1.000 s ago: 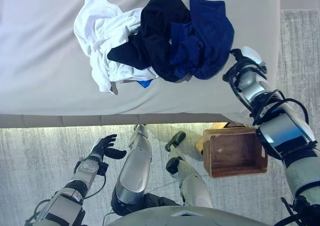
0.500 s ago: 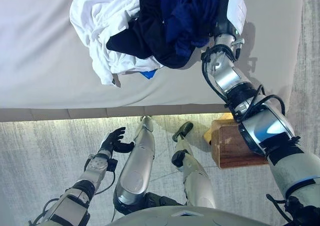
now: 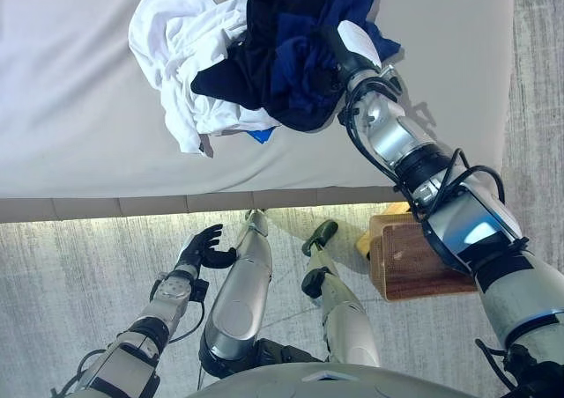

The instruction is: Pick up the clothes from the bed and place them into the basket

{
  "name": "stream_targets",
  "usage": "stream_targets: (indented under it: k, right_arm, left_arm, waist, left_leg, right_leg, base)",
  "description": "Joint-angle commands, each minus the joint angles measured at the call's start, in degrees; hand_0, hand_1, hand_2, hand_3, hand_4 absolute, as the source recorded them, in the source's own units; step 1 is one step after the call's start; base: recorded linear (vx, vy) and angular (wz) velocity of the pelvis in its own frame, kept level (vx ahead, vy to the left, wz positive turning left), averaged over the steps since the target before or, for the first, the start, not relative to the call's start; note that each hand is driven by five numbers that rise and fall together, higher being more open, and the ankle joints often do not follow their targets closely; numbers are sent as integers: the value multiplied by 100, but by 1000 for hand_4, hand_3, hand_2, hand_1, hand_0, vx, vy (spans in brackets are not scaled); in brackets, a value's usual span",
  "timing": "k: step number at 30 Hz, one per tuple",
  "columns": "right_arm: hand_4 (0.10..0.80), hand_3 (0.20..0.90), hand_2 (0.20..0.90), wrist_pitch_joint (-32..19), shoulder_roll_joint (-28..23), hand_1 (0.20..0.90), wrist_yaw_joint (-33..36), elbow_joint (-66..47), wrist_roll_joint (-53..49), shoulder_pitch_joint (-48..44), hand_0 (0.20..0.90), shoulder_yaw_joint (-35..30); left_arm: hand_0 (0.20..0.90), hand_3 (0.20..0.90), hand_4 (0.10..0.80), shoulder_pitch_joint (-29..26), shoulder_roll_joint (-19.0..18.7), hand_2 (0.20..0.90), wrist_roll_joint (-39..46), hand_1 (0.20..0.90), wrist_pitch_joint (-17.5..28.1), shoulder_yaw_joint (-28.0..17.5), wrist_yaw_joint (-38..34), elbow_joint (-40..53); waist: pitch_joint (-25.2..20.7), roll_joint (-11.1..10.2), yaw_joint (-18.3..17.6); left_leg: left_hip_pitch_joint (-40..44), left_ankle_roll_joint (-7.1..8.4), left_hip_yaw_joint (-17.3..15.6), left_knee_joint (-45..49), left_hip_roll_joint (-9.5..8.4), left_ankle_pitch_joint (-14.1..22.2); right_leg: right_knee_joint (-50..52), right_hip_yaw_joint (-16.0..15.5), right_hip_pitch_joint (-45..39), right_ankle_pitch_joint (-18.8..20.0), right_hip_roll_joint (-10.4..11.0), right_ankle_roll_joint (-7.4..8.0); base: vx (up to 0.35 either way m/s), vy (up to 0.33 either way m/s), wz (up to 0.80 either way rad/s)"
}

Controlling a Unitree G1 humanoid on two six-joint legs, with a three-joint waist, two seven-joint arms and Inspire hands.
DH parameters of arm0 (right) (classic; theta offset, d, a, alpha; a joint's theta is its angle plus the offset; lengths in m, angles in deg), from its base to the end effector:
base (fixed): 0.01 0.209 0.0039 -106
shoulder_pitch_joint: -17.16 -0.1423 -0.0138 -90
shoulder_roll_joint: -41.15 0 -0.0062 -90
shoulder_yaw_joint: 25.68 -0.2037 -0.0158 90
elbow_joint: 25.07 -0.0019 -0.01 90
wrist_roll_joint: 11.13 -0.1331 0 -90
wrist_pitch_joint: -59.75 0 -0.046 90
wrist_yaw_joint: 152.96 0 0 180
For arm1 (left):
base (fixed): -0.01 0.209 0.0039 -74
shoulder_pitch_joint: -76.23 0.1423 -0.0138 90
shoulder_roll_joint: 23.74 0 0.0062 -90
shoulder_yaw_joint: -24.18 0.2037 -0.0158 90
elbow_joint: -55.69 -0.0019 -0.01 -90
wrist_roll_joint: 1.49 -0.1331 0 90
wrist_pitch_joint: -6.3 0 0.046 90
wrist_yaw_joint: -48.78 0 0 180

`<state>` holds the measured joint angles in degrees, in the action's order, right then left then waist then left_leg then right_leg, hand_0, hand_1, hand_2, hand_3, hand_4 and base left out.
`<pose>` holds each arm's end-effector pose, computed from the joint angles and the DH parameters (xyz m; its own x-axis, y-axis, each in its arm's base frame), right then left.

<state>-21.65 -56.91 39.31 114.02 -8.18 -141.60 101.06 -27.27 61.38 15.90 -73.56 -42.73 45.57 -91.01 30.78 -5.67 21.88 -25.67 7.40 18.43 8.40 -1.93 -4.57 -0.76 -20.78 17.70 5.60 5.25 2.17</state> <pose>0.3832 -0.1349 0.2032 0.9756 0.0845 0.2027 0.1148 0.5907 -0.7986 0.1919 0.2257 -0.0746 0.8110 0.0624 -0.5817 0.1142 0.9583 0.2620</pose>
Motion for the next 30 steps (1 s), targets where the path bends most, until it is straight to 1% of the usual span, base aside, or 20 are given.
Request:
stream_targets:
  k: [1, 3, 4, 6, 8, 10, 11, 13, 14, 16, 18, 19, 21, 26, 28, 30]
  right_arm:
    - [100, 200, 300, -783, -11, 300, 724, -386, -420, -474, 300, -114]
    - [100, 200, 300, -1240, -62, 300, 1581, -787, -230, -393, 300, -609]
    - [100, 200, 300, -1346, -74, 300, 1810, -876, -162, -378, 300, -704]
    - [100, 200, 300, -1449, -159, 300, 2430, -1410, -29, -294, 300, -1091]
    - [100, 200, 300, -1491, -280, 300, 3069, -2058, 112, -107, 300, -1438]
    - [100, 200, 300, -1402, -448, 300, 3356, -2506, 138, 9, 300, -1661]
    - [100, 200, 300, -1344, -555, 300, 3394, -2693, 67, 77, 300, -1759]
    - [100, 200, 300, -1186, -842, 300, 3481, -3081, -86, 334, 300, -1942]
    - [100, 200, 300, -1147, -896, 300, 3455, -3145, -101, 379, 300, -1973]
    - [100, 200, 300, -1093, -1190, 300, 3436, -3305, -153, 577, 300, -2132]
    - [100, 200, 300, -994, -1498, 300, 3459, -3470, -196, 708, 300, -2256]
    - [100, 200, 300, -971, -1549, 300, 3422, -3489, -199, 730, 300, -2275]
    - [100, 200, 300, -791, -1866, 300, 3372, -3599, -221, 849, 300, -2359]
    - [100, 200, 300, -668, -2350, 300, 3092, -3813, -382, 1187, 300, -2654]
    - [100, 200, 300, -612, -2528, 300, 2761, -3879, -388, 1543, 300, -2884]
    - [100, 200, 300, -574, -2587, 300, 2504, -3914, -378, 1800, 300, -3024]
  left_arm:
    - [900, 900, 800, 415, 185, 900, -105, 900, 141, 167, 95, 191]
    - [900, 900, 800, 488, 216, 900, -286, 900, 154, 114, -19, 113]
    - [900, 900, 800, 502, 222, 900, -319, 900, 160, 106, -53, 87]
    - [900, 900, 800, 560, 244, 900, -442, 900, 121, 41, -167, 0]
    - [900, 900, 800, 666, 254, 900, -517, 900, 112, 13, -262, -163]
    - [900, 900, 800, 714, 250, 900, -600, 900, 78, -39, -276, -233]
    - [900, 900, 800, 731, 225, 900, -625, 900, 74, -74, -283, -281]
    - [900, 900, 800, 782, 150, 900, -666, 900, -102, -246, -237, -336]
    - [900, 900, 800, 798, 136, 900, -663, 900, -141, -269, -221, -348]
    - [900, 900, 800, 839, 72, 900, -867, 900, -344, -337, -144, -424]
    - [900, 900, 800, 828, 62, 900, -1041, 900, -549, -302, -145, -551]
    - [900, 900, 800, 813, 64, 900, -1053, 900, -599, -300, -133, -571]
    - [900, 900, 800, 750, 86, 900, -1139, 900, -740, -324, -19, -657]
    - [900, 900, 800, 757, 212, 900, -1405, 900, -762, -222, 258, -685]
    - [900, 900, 800, 762, 360, 900, -1476, 900, -752, -138, 374, -669]
    - [900, 900, 800, 776, 431, 900, -1505, 900, -766, -104, 411, -675]
  waist:
    - [-98, 47, 29]
    - [-98, -21, -5]
    - [-98, -35, -15]
    - [-99, -83, -81]
    - [-304, -155, -259]
    - [-494, -152, -400]
    - [-602, -153, -464]
    - [-929, -162, -618]
    - [-991, -163, -650]
    - [-1301, -156, -813]
    - [-1606, -140, -992]
    - [-1666, -135, -1027]
    - [-1930, -104, -1197]
    - [-2236, -34, -1438]
    - [-2324, 22, -1570]
    - [-2329, 46, -1657]
  left_leg:
    - [317, -579, -431, -406, -43, 88]
    - [537, -600, -495, -463, -21, 156]
    - [596, -605, -515, -481, -16, 171]
    - [866, -621, -595, -540, -3, 245]
    - [1166, -633, -741, -738, 36, 285]
    - [1365, -650, -907, -867, 77, 328]
    - [1452, -663, -976, -896, 92, 364]
    - [1723, -702, -1094, -976, 114, 443]
    - [1771, -707, -1110, -988, 120, 453]
    - [2004, -719, -1200, -1030, 146, 507]
    - [2274, -730, -1317, -1111, 183, 546]
    - [2325, -730, -1334, -1127, 186, 549]
    - [2535, -738, -1371, -1199, 193, 555]
    - [2732, -719, -1449, -1135, 213, 606]
    - [2821, -700, -1491, -1065, 215, 657]
    - [2886, -692, -1545, -1028, 226, 694]
  right_leg:
    - [503, 297, -248, -148, 285, 424]
    - [472, 333, -402, -140, 268, 451]
    - [460, 350, -446, -138, 263, 457]
    - [391, 450, -654, -142, 247, 480]
    - [114, 605, -831, -32, 208, 520]
    - [-23, 679, -912, 31, 209, 538]
    - [-44, 710, -950, 43, 218, 546]
    - [-48, 786, -1079, 13, 217, 552]
    - [-47, 799, -1105, 5, 211, 547]
    - [-68, 879, -1258, -40, 183, 515]
    - [-94, 978, -1440, -106, 122, 466]
    - [-96, 1003, -1479, -123, 107, 456]
    - [-53, 1133, -1636, -237, 33, 393]
    - [100, 1267, -1816, -434, -10, 284]
    - [175, 1337, -1905, -530, -19, 238]
    - [205, 1383, -1967, -571, -28, 214]
  base:
    - [0, -57, 2]
    - [5, -56, 0]
    - [13, -43, -1]
    - [42, -38, -4]
    - [68, -8, -17]
    - [30, 11, -28]
    - [76, -15, -32]
    - [108, -30, -29]
    - [105, -24, -25]
    - [142, -41, -28]
    - [143, -71, -39]
    - [127, -110, -36]
    - [113, -123, -39]
    - [68, -69, -23]
    - [46, -97, -23]
    - [15, -79, -20]
